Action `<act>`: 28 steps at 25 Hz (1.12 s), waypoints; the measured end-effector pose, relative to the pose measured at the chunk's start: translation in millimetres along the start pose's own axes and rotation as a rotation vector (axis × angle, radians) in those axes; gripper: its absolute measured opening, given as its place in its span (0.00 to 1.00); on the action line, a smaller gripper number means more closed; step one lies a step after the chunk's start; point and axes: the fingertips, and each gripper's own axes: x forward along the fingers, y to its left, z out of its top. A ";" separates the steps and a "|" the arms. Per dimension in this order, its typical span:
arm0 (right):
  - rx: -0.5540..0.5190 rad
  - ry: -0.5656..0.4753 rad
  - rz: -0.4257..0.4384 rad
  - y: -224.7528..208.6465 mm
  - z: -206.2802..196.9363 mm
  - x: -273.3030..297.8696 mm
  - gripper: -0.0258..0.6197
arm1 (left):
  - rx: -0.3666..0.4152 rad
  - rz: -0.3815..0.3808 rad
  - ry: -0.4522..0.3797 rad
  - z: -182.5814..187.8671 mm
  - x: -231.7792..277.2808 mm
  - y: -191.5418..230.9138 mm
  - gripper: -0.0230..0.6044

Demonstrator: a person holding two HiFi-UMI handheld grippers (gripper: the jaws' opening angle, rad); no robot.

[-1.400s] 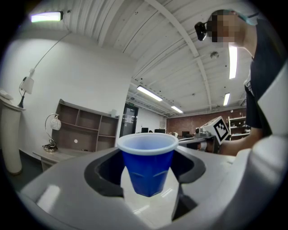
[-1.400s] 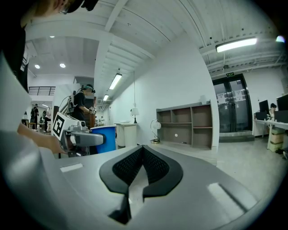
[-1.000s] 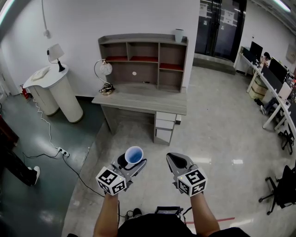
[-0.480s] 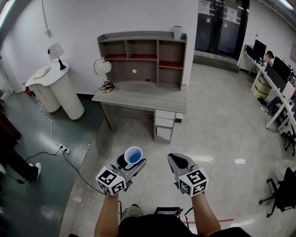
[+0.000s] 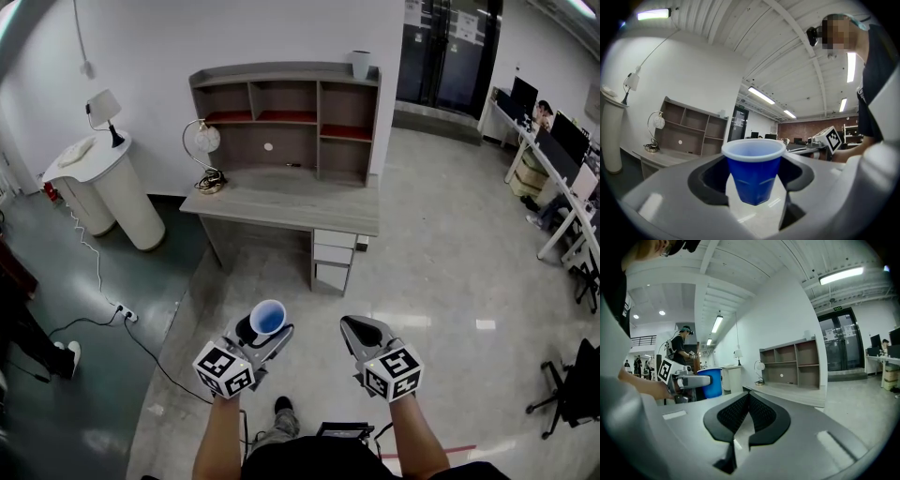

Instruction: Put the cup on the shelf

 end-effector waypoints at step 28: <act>0.009 0.041 -0.141 -33.7 35.3 192.5 0.06 | -0.076 -0.129 -0.002 13.0 41.5 199.5 0.51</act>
